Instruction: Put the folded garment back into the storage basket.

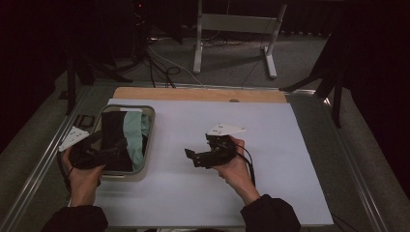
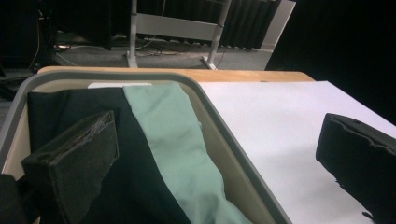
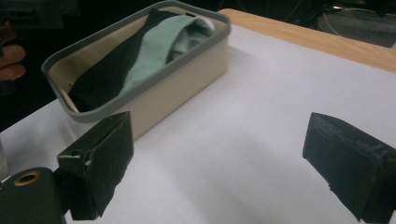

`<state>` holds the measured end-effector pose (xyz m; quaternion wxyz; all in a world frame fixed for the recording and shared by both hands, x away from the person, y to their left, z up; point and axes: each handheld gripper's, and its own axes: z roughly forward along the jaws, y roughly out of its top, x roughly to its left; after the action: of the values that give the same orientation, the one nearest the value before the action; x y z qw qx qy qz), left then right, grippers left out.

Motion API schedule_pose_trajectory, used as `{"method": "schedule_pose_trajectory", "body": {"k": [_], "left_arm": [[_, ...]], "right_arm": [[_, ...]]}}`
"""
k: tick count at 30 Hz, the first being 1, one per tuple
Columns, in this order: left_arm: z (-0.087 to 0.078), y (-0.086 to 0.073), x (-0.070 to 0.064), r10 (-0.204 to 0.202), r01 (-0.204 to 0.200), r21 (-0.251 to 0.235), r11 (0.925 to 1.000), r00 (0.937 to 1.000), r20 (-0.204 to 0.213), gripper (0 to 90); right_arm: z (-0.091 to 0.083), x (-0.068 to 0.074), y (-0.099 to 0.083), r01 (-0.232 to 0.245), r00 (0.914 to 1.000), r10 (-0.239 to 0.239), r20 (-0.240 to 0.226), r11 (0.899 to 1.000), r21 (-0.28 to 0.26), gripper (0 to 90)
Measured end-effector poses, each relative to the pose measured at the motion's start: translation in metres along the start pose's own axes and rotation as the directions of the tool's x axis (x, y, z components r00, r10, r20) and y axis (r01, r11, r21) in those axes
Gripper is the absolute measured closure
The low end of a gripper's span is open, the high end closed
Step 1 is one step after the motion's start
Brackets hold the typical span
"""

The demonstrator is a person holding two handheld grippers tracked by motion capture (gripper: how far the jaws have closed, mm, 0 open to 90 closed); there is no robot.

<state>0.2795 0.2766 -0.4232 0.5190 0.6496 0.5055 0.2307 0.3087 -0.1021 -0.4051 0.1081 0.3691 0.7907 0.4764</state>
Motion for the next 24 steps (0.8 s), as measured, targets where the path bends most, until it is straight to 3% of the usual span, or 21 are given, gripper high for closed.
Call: {"method": "schedule_pose_trajectory", "body": {"k": [9, 24], "left_arm": [[-0.006, -0.012, -0.002, -0.022, 0.022, -0.008, 0.9997, 0.9997, 0.014, 0.2], [-0.009, -0.016, -0.008, -0.004, 0.004, -0.008, 1.0, 0.9998, 0.019, 0.1]], "right_arm": [[-0.031, -0.025, -0.016, -0.033, 0.9983, 0.034, 0.047, 0.999, -0.038, 8.9], [-0.075, -0.062, -0.047, -0.088, 0.9868, 0.098, 0.128, 0.993, -0.085, 8.9]]}}
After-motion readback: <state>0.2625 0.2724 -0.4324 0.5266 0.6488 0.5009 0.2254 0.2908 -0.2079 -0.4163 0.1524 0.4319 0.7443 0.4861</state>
